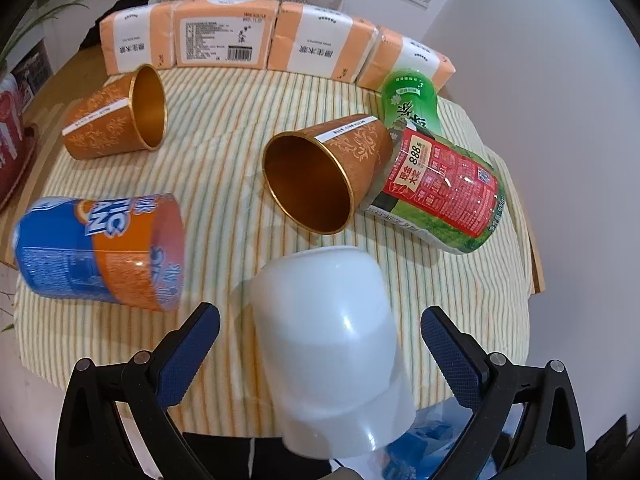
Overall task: Flip cup upside down
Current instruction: 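Grasp the inverted white cup with the left gripper and lift it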
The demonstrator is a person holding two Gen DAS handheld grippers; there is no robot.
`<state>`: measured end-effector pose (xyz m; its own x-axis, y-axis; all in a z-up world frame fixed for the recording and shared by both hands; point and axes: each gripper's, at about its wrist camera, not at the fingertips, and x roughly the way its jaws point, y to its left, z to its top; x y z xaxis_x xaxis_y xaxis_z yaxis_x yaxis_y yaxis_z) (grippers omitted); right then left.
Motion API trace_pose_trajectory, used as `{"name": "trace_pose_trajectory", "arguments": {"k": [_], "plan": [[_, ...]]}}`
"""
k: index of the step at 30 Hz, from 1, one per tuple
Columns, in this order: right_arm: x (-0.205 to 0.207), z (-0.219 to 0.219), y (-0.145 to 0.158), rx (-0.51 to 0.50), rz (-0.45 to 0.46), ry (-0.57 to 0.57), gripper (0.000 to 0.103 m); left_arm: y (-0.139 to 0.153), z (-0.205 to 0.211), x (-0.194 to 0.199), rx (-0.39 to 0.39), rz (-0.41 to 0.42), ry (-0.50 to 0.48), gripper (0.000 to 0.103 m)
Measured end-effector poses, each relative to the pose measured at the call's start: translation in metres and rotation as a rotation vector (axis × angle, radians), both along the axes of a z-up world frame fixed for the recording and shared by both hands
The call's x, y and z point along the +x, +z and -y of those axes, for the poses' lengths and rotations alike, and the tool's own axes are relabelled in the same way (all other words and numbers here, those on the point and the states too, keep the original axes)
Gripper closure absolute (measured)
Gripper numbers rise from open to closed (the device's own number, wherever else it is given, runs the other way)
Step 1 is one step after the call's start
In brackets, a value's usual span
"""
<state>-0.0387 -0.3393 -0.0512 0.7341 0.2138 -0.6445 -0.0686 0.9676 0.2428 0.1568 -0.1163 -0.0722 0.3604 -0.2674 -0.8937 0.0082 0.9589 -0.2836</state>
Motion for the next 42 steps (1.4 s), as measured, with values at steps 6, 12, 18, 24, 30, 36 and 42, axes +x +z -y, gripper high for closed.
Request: {"name": "trace_pose_trajectory", "arguments": {"k": [6, 12, 18, 24, 30, 36, 42], "plan": [[-0.001, 0.005, -0.003, 0.014, -0.002, -0.012, 0.030, -0.008, 0.006, 0.010, 0.014, -0.023, 0.002, 0.003], [-0.002, 0.008, -0.006, 0.028, -0.004, -0.023, 0.030, -0.008, 0.009, 0.014, 0.038, -0.015, -0.005, 0.014], [-0.002, 0.007, -0.007, 0.020, -0.006, -0.022, 0.030, -0.013, 0.010, 0.018, 0.027, -0.030, -0.016, 0.023], [-0.002, 0.008, -0.006, 0.020, -0.006, -0.029, 0.030, -0.011, 0.012, 0.016, 0.033, -0.012, -0.028, 0.023], [-0.001, 0.005, -0.007, 0.017, -0.012, -0.027, 0.030, -0.004, 0.010, 0.006, 0.040, 0.021, -0.046, 0.023], [-0.001, 0.001, -0.004, 0.006, -0.002, -0.025, 0.030, 0.008, 0.011, -0.005, 0.056, 0.076, -0.069, 0.023], [0.000, -0.004, -0.003, -0.004, -0.002, -0.025, 0.030, 0.026, 0.012, -0.021, 0.081, 0.163, -0.093, 0.023]]}}
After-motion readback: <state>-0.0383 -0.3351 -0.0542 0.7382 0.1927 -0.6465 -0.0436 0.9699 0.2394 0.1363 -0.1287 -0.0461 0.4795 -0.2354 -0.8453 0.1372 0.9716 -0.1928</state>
